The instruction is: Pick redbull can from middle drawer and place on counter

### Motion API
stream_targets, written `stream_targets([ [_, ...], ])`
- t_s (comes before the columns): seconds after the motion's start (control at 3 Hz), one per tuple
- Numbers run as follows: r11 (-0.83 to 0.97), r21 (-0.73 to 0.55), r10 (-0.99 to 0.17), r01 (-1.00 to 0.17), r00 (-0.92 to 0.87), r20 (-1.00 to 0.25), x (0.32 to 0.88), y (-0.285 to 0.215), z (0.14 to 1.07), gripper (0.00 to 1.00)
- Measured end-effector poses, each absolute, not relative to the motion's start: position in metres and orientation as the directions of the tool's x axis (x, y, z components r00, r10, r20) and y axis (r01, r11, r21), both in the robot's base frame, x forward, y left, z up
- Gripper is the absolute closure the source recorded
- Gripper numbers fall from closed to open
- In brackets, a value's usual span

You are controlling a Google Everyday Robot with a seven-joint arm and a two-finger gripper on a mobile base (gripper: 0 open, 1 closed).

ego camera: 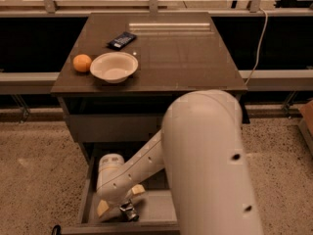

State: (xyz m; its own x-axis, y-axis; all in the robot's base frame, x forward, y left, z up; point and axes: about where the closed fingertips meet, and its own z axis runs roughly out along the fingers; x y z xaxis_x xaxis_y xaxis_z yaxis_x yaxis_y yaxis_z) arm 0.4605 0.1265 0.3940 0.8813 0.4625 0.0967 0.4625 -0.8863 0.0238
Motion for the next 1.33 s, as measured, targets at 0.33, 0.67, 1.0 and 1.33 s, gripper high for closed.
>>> stream_targets([
  [0.33,-0.893,0.032,0.45,0.449,0.889,0.082,0.466,0.131,0.372,0.02],
  [0.67,-0.904,-0.025,0.425,0.427,0.903,0.059,0.47,0.131,0.361,0.24],
  [1.0,-0.906,-0.058,0.416,0.419,0.908,0.05,0.47,0.131,0.362,0.47],
  [1.33,-0.893,-0.072,0.442,0.444,0.896,0.049,0.467,0.136,0.369,0.7],
])
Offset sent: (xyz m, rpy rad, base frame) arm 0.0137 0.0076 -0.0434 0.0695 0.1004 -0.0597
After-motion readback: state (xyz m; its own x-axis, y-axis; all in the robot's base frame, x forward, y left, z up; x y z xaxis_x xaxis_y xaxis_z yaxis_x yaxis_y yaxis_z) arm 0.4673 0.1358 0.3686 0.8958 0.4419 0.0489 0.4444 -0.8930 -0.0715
